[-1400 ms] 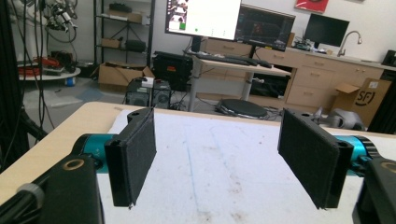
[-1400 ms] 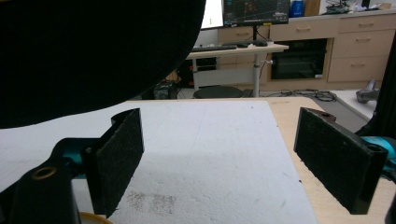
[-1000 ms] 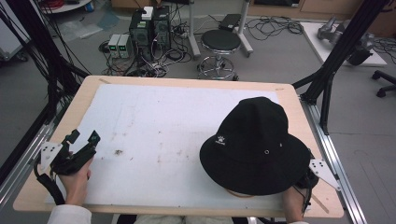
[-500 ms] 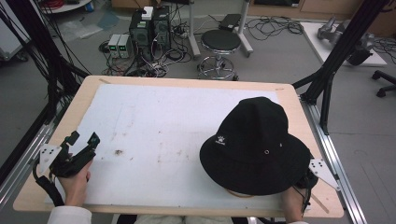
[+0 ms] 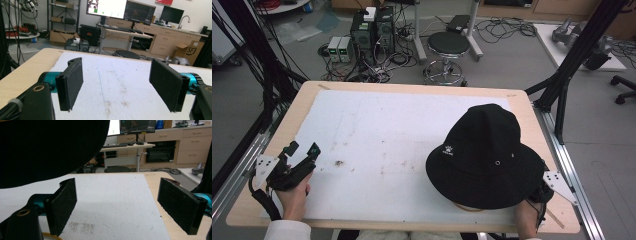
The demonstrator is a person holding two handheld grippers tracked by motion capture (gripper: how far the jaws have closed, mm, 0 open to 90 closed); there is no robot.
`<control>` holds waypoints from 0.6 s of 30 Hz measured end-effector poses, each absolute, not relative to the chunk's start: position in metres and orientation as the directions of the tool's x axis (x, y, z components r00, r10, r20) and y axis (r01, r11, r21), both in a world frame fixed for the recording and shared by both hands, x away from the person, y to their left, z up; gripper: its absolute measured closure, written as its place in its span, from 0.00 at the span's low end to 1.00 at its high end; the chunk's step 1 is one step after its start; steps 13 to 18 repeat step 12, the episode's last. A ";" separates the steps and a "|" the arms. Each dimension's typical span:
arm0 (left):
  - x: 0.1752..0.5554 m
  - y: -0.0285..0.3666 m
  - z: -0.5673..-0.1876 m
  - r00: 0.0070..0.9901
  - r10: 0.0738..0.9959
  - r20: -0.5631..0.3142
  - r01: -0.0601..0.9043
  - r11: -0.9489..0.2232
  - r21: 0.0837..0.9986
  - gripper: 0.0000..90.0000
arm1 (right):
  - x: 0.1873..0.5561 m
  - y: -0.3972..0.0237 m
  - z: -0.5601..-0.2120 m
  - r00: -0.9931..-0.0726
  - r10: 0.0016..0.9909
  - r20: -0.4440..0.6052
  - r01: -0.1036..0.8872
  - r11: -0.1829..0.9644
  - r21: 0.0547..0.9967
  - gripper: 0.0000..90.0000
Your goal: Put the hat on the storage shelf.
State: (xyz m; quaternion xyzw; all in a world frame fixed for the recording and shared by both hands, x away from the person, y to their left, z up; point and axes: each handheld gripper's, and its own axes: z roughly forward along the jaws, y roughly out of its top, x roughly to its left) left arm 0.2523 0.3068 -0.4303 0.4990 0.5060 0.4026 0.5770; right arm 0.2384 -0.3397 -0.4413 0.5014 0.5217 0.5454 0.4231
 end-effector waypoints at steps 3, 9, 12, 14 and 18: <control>0.253 0.306 -0.431 0.171 0.968 -0.182 0.045 0.177 0.983 0.31 | 0.238 -0.340 -0.441 -0.139 0.984 0.108 0.066 -0.100 0.993 0.17; 0.254 0.304 -0.431 0.182 0.967 -0.177 0.056 0.170 0.984 0.28 | 0.237 -0.342 -0.442 -0.137 0.984 0.114 0.062 -0.107 0.992 0.17; 0.254 0.303 -0.431 0.187 0.967 -0.175 0.056 0.168 0.984 0.27 | 0.237 -0.343 -0.442 -0.134 0.984 0.118 0.063 -0.110 0.992 0.17; 0.254 0.303 -0.431 0.187 0.967 -0.175 0.056 0.168 0.984 0.27 | 0.237 -0.343 -0.442 -0.134 0.984 0.118 0.063 -0.110 0.992 0.17; 0.254 0.303 -0.431 0.187 0.967 -0.175 0.056 0.168 0.984 0.27 | 0.237 -0.343 -0.442 -0.134 0.984 0.118 0.063 -0.110 0.992 0.17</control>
